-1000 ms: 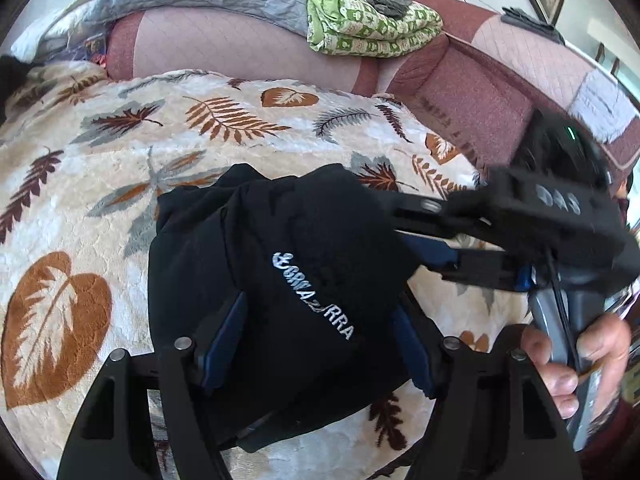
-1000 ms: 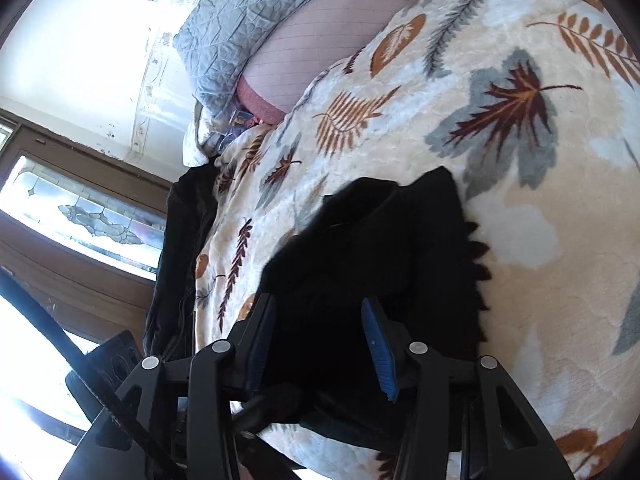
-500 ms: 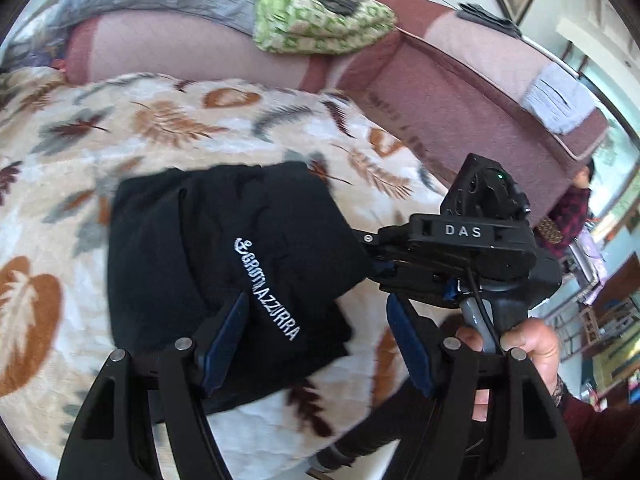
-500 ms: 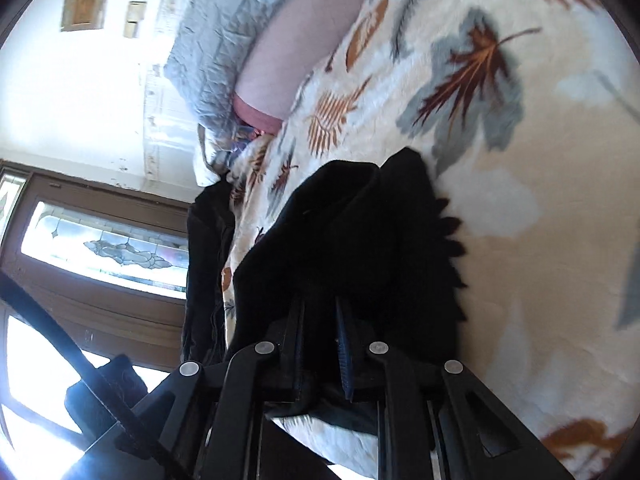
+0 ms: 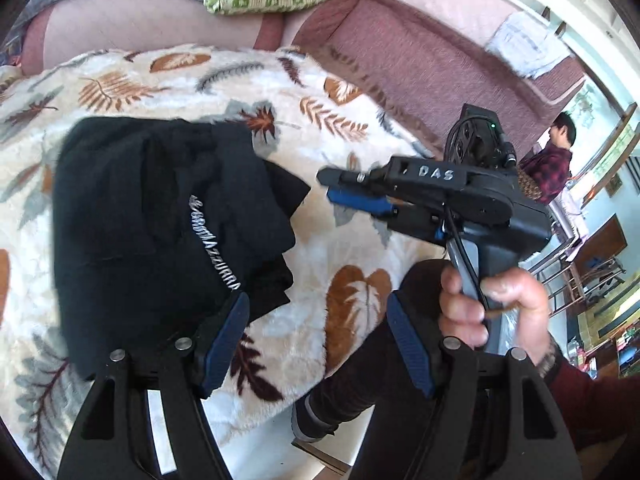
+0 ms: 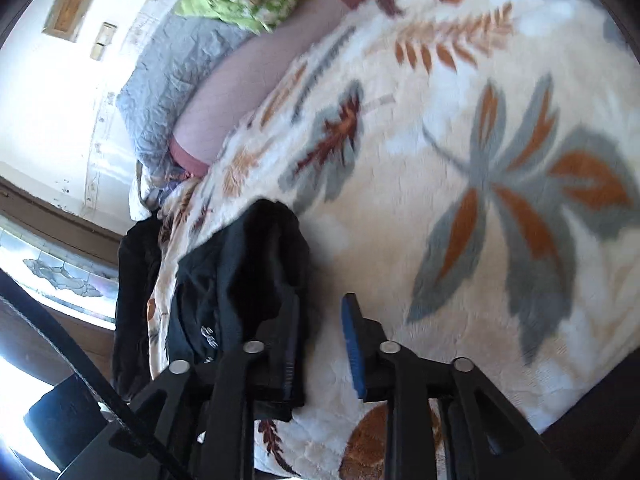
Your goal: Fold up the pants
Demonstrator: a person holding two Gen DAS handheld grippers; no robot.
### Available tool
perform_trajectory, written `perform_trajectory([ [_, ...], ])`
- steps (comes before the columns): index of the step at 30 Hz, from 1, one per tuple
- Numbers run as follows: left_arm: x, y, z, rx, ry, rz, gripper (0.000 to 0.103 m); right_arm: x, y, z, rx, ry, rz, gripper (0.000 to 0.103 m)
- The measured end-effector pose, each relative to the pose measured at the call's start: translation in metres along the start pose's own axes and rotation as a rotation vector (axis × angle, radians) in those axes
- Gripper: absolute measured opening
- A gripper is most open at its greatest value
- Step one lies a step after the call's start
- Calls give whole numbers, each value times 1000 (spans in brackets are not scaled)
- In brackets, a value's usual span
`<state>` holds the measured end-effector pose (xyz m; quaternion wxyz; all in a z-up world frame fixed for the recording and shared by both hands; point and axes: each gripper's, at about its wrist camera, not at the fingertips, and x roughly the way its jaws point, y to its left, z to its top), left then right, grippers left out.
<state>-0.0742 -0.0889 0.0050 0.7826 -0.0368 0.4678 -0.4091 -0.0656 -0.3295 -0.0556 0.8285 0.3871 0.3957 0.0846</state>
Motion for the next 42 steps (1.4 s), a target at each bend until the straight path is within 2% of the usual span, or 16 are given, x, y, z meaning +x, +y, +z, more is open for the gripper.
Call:
perform_trajectory([
  [1,-7,3,-1,-10,-11,0,71,-6,5,3,-25,-18,19,33],
  [4,-30,20,-3,-79,-60,14,71,-7,27,5,-100,-21,76,58],
  [7,-49,44,-2,-171,-110,40,71,15,49,0,-169,27,62,59],
  [9,-60,61,-4,-237,-136,44,72,38,59,-8,-219,90,45,59],
  [10,-65,69,-4,-269,-151,41,72,47,60,-14,-241,131,46,44],
  [11,-69,75,-4,-292,-163,41,72,58,63,-19,-261,188,53,18],
  [13,-76,84,-3,-323,-187,48,72,57,69,-22,-283,174,46,13],
  [14,-77,87,-3,-329,-194,55,73,48,71,-20,-289,139,76,11],
  [16,-77,92,-2,-336,-201,68,74,29,73,-15,-283,81,95,10],
  [19,-70,102,-2,-353,-188,54,74,12,66,-11,-276,35,54,10],
  [24,-40,108,3,-381,-135,36,74,33,37,-23,-209,127,-12,10],
  [28,-15,106,6,-345,-75,149,74,46,32,-27,-190,149,-22,16],
  [31,-5,102,0,-320,-58,185,74,42,35,-25,-218,146,-36,23],
  [34,-5,96,-2,-282,-62,211,74,22,35,-19,-203,85,-31,31],
  [38,-3,96,-2,-272,-52,221,74,2,46,0,-207,-17,-8,31],
  [42,0,96,-1,-271,-48,228,74,24,59,11,-206,17,88,31],
])
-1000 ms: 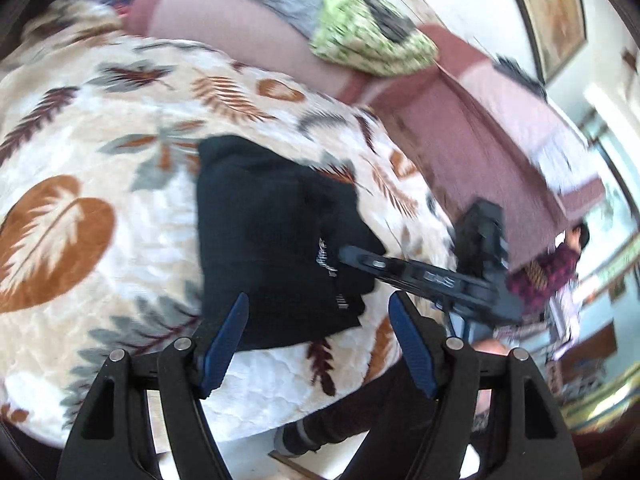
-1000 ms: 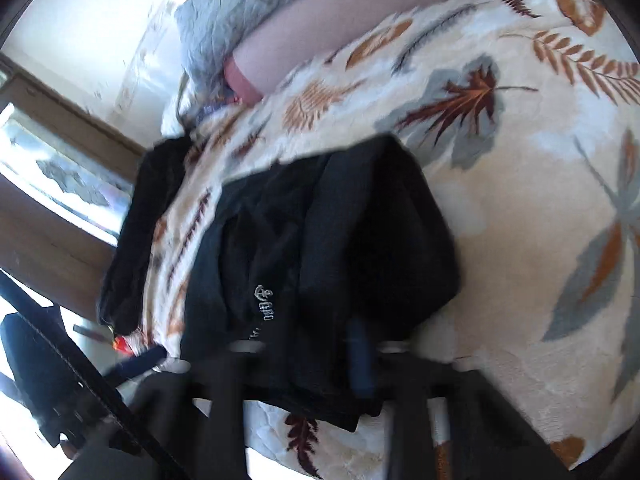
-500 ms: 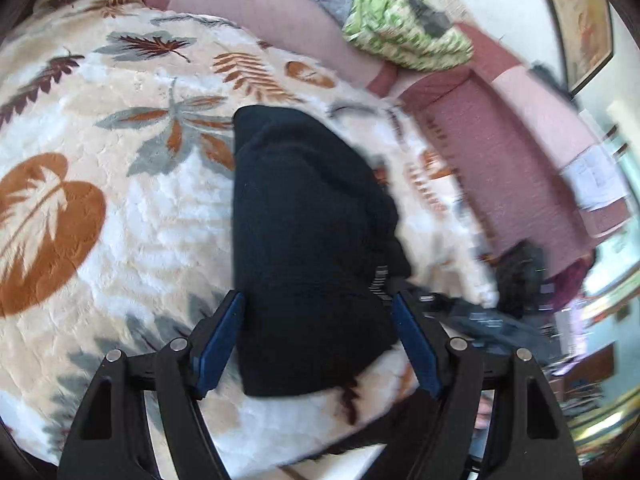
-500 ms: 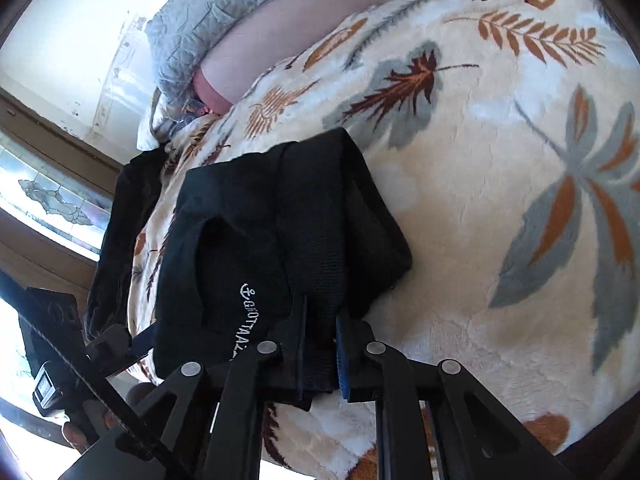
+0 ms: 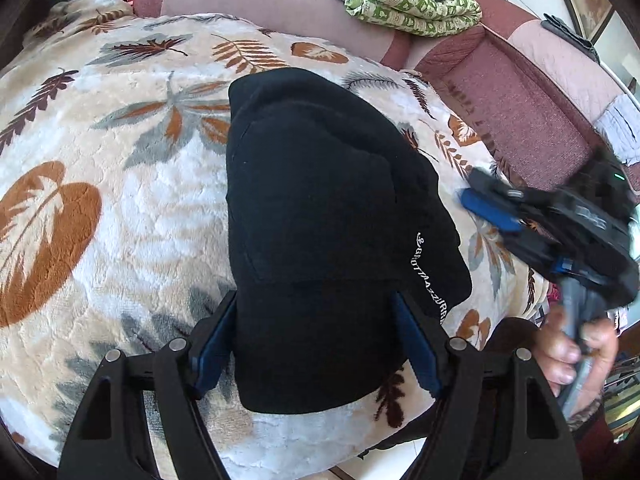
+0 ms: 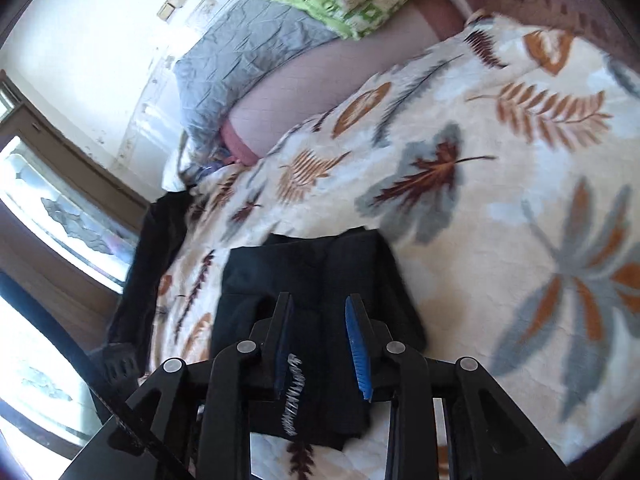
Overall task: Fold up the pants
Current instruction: 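Fold the bundle over again with the right gripper and release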
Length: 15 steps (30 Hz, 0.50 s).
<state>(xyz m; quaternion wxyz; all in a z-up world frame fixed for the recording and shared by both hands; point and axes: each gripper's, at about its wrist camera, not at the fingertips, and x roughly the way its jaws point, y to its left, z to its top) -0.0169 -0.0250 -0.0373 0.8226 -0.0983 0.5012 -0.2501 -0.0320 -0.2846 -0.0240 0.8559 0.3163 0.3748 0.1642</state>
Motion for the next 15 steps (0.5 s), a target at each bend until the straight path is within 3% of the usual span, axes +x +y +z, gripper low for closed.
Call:
perform_trajectory([
  [2,0,0,1,-2,10,-3,74,27,-9,1,39,62,27,31],
  [4,-8,-2,2,-2,9,0,74,52,-29,-4,116,123,1,27],
  [6,-19,-6,3,26,-10,26,74,47,-34,-5,150,96,41,28],
  [9,-35,-15,5,96,-75,161,76,25,-30,-2,105,36,12,50],
  [12,-41,-16,7,90,-121,313,81,-2,-23,-5,19,-63,-76,57],
  [15,-41,-16,5,100,-142,419,86,-14,-19,-14,-21,-146,-168,66],
])
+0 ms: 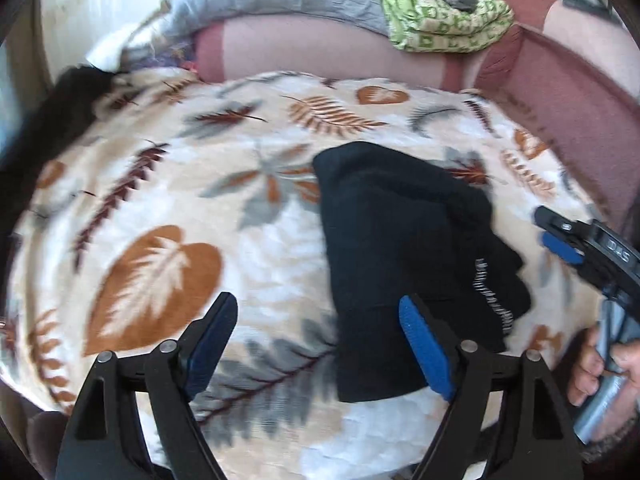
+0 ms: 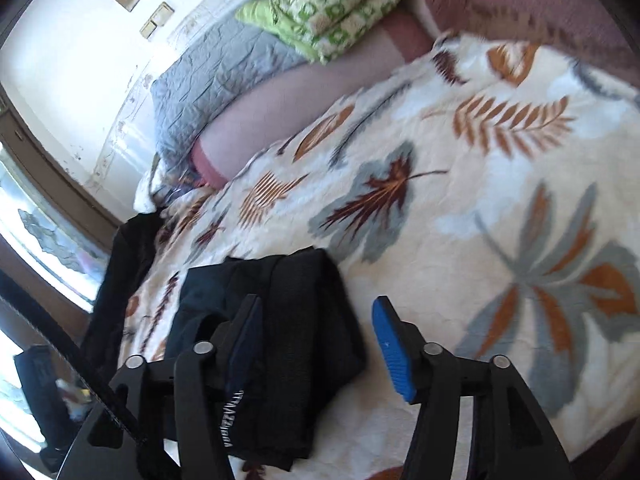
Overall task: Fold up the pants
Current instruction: 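Fold the bundle over again with the right gripper and release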
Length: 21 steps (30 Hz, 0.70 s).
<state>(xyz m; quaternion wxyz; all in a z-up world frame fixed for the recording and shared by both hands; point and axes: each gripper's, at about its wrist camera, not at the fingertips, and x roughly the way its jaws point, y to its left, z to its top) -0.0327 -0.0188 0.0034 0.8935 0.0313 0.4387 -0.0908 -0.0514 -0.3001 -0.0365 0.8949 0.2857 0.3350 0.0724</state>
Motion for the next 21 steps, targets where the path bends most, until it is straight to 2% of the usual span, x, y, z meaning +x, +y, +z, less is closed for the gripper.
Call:
perform_trajectory([
  [2,0,-2,-1,28,-13,51,87,-4,3,-7,-50,-44,-81,68],
  [5,-2,-5,-3,59,-31,96,87,-4,7,-17,-92,-67,-147,70],
  [12,-3,0,-3,37,-14,81,87,6,16,-31,-140,-31,-150,74],
  [21,-2,11,-6,3,7,61,87,9,9,-36,-107,-10,-167,75],
])
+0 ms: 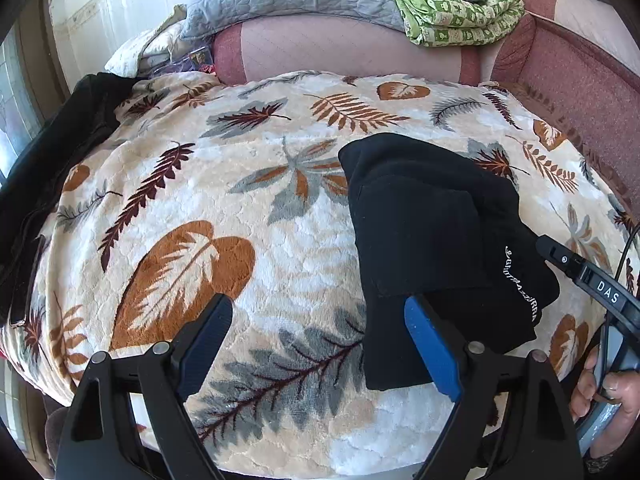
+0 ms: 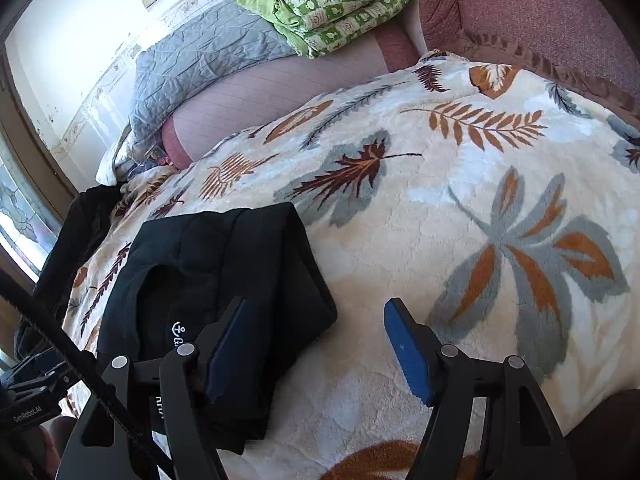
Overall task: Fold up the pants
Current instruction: 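Fold the bundle over again with the right gripper and release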
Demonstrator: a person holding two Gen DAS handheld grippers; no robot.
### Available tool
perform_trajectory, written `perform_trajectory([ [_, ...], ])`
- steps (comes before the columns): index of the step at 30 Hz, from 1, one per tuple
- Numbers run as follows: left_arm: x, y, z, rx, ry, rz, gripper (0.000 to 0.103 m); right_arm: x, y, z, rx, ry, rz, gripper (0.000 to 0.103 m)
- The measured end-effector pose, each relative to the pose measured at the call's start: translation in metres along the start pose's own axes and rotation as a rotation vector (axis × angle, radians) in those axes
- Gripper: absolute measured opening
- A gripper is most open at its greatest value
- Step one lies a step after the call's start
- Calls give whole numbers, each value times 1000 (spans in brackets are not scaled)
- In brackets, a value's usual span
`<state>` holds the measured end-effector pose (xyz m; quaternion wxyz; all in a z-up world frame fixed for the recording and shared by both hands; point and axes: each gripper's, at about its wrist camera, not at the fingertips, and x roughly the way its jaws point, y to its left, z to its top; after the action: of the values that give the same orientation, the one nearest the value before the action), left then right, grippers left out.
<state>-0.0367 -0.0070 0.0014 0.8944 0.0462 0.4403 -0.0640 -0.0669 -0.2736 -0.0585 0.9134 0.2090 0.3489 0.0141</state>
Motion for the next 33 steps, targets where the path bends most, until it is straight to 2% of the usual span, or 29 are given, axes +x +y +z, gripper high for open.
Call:
perform_trajectory([
  [17,2,17,-9,-64,52,-66,87,5,5,-9,-19,37,-26,81],
  [20,0,28,-9,-107,50,-135,87,5,4,-4,-10,66,-6,82],
  [22,-2,39,-5,-154,44,-224,87,4,3,2,8,88,24,82],
  [23,-3,46,-1,-179,40,-273,87,3,1,8,23,101,49,82],
  [27,4,51,16,-205,47,-363,87,16,-7,30,86,207,158,82],
  [29,18,47,27,-189,69,-404,88,32,-17,40,163,279,221,82],
  [33,59,34,39,-200,151,-485,88,54,-28,47,216,313,283,82],
])
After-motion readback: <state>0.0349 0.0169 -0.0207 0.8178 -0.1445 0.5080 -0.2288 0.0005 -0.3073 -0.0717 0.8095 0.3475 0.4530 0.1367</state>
